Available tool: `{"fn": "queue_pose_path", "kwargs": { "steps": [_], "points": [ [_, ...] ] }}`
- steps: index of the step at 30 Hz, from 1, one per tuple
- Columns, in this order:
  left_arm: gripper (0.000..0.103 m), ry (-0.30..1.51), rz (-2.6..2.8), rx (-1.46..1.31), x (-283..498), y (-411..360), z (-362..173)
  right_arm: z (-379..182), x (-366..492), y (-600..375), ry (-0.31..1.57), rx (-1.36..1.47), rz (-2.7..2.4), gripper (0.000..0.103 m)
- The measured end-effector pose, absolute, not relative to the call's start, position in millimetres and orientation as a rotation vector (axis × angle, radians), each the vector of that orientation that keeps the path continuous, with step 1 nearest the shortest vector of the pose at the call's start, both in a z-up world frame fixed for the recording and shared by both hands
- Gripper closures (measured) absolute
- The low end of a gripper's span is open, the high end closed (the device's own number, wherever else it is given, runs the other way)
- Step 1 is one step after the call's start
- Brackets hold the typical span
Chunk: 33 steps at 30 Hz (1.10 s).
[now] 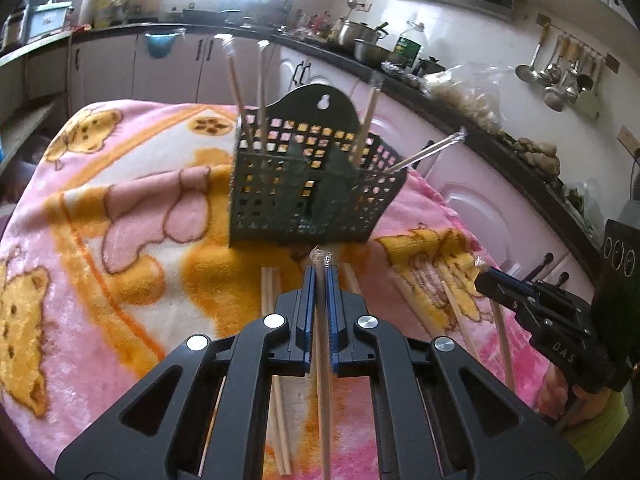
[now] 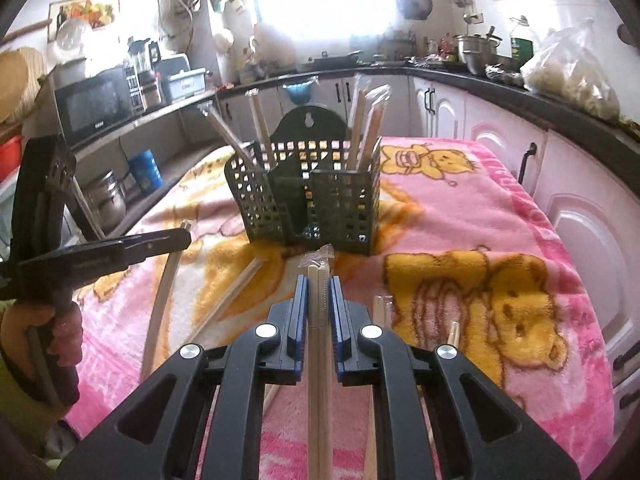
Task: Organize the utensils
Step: 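Raise the left gripper's chopstick upright over the basket while the right gripper carries its own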
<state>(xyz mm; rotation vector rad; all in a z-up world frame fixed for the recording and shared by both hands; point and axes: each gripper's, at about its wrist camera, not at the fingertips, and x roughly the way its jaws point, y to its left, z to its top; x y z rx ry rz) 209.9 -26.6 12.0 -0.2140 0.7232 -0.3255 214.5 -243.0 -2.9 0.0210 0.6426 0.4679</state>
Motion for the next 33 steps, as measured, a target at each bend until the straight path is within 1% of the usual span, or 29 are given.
{"fn": "queue_pose_path", "kwargs": {
  "steps": [14, 23, 33],
  "points": [
    [0.102, 0.615, -0.348, -0.186, 209.0, -50.6, 51.3, 33.4, 203.7, -270.2, 0.474, 0.138, 0.48, 0.092],
    [0.102, 0.563, -0.364, -0.183, 216.4, -55.3, 76.0, 56.1, 216.1, -276.2, 0.367, 0.219, 0.493, 0.092],
    [0.102, 0.5, -0.352, -0.174, 231.0, -46.3, 106.6, 80.9, 239.1, -258.0, 0.277, 0.241, 0.484, 0.092]
  ]
}}
